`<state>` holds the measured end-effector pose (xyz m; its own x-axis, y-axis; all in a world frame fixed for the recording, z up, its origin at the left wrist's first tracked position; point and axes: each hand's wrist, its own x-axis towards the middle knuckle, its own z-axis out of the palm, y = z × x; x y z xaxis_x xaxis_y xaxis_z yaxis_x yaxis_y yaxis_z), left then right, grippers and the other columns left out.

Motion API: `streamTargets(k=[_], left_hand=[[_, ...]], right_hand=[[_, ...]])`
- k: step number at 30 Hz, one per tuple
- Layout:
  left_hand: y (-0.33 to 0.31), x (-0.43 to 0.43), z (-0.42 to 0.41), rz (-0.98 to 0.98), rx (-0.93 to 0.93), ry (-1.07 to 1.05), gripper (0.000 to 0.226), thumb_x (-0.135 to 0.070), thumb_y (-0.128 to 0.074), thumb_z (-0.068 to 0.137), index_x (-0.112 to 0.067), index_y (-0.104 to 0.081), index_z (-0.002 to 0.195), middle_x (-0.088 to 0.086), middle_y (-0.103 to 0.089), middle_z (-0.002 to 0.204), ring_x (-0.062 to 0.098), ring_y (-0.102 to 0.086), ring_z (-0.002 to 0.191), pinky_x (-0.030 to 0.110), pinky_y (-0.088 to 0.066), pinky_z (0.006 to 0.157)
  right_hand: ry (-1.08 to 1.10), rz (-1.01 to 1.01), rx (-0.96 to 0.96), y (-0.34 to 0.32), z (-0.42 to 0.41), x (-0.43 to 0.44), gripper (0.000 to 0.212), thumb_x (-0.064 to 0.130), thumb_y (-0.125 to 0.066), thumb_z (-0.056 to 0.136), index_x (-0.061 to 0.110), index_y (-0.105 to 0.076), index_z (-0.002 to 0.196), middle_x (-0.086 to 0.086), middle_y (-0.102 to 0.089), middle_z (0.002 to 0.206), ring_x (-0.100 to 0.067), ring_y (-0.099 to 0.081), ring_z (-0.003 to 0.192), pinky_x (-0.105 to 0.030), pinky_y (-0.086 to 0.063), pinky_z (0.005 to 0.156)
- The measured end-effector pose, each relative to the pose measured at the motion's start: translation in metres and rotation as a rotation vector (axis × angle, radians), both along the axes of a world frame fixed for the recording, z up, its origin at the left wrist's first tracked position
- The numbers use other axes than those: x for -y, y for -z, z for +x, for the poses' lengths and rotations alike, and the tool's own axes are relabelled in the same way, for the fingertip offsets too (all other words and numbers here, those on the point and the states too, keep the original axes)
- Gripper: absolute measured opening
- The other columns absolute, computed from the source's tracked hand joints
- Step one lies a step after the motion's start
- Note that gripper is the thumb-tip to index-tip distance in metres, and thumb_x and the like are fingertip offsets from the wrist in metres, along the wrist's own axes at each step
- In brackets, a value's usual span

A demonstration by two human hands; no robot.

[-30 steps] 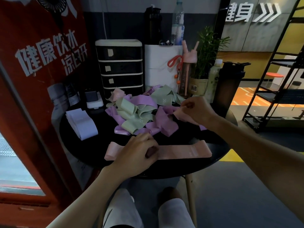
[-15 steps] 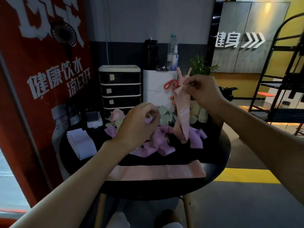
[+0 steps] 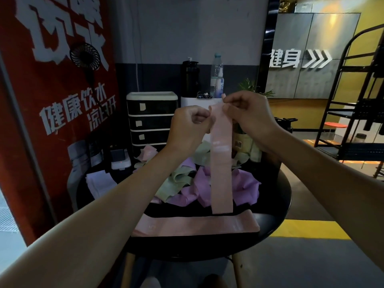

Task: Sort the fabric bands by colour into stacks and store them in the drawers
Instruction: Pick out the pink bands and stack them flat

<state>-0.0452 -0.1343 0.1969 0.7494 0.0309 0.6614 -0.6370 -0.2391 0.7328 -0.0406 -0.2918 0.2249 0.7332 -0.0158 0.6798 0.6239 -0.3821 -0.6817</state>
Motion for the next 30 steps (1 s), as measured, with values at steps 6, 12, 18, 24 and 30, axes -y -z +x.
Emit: streamTargets(k=[6,12,18,24,30], left_hand=[[-0.005,-0.006,0.002,-0.119,-0.038,-0.099,0.004,-0.01,-0.071,0.088,-0.011,-0.071,0.084,0.007,-0.072,0.075,0.012,-0.067,0.064,0.035,-0.061,0.065],[-0.01,-0.013,0.003,-0.216,-0.102,-0.109,0.012,-0.005,-0.07,0.087,-0.011,-0.068,0.077,0.014,-0.073,0.08,0.029,-0.073,0.076,0.052,-0.061,0.07],[0.0,-0.036,0.011,-0.232,-0.114,-0.209,0.004,-0.006,-0.069,0.086,-0.009,-0.066,0.087,0.014,-0.072,0.084,0.029,-0.073,0.078,0.046,-0.062,0.068],[0.029,-0.054,0.012,-0.058,-0.143,-0.298,0.019,-0.013,-0.07,0.087,-0.011,-0.059,0.103,-0.001,-0.052,0.077,0.008,-0.053,0.065,0.023,-0.047,0.063],[0.036,-0.045,0.0,0.172,-0.003,-0.033,0.023,-0.024,-0.079,0.084,-0.018,-0.069,0.104,-0.003,-0.067,0.101,0.006,-0.061,0.088,0.01,-0.044,0.068]], right_hand=[[-0.128,0.057,-0.226,0.022,-0.013,-0.004,0.041,0.013,-0.07,0.087,0.01,-0.048,0.122,-0.015,-0.072,0.096,-0.024,-0.071,0.088,-0.044,-0.056,0.083],[-0.214,-0.039,-0.335,0.05,-0.01,-0.009,0.022,0.0,-0.075,0.08,0.01,-0.062,0.096,0.001,-0.068,0.07,0.002,-0.063,0.06,-0.014,-0.05,0.058],[-0.165,-0.061,-0.3,0.058,-0.001,-0.011,0.012,0.003,-0.068,0.087,0.012,-0.063,0.093,0.006,-0.062,0.064,-0.004,-0.058,0.063,-0.025,-0.052,0.063],[-0.091,-0.076,-0.191,0.04,-0.001,-0.014,0.013,-0.002,-0.062,0.089,0.009,-0.065,0.085,0.001,-0.059,0.067,0.0,-0.054,0.056,-0.014,-0.048,0.058],[-0.107,-0.078,-0.209,0.032,0.006,-0.022,0.012,-0.001,-0.062,0.09,0.001,-0.07,0.099,-0.002,-0.063,0.074,-0.001,-0.056,0.059,-0.013,-0.048,0.06]])
